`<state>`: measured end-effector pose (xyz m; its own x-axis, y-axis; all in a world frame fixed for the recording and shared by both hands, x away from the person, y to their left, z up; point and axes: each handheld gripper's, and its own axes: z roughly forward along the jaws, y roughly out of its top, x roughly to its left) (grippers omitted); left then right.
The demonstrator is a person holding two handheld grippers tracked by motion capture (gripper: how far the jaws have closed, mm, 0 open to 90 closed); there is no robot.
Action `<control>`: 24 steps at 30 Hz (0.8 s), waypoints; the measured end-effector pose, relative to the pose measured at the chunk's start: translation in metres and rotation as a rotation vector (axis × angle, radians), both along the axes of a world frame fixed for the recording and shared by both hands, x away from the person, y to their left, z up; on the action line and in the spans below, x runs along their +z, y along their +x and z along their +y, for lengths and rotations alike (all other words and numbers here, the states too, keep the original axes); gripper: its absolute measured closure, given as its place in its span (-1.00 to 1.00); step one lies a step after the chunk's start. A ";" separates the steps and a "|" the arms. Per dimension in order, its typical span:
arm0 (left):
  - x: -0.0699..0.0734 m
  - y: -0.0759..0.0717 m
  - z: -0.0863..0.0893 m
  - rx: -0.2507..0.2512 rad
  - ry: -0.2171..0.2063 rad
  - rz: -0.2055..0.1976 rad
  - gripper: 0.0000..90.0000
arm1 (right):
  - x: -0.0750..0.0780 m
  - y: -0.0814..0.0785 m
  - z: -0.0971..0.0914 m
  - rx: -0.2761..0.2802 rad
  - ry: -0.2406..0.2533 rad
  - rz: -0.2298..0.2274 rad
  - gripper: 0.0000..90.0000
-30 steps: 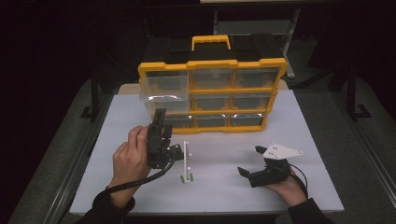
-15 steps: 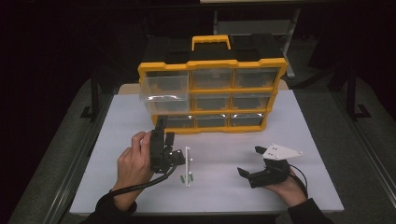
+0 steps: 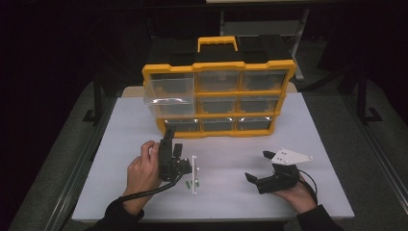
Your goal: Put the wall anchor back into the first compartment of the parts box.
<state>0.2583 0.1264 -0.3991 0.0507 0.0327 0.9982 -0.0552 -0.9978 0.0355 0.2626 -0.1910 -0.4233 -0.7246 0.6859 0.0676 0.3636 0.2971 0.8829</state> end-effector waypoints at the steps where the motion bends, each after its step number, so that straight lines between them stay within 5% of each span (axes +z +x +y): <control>1: -0.002 0.000 0.000 0.004 0.011 0.000 -0.83 | 0.000 0.000 0.000 -0.003 0.003 0.000 -1.00; 24: -0.041 0.006 0.001 -0.018 -0.039 0.027 -1.00 | -0.002 0.000 0.002 0.005 -0.014 0.007 -1.00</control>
<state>0.2646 0.1279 -0.4397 0.0781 0.0706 0.9944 -0.0718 -0.9945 0.0762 0.2628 -0.1887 -0.4254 -0.7278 0.6829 0.0630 0.3678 0.3111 0.8763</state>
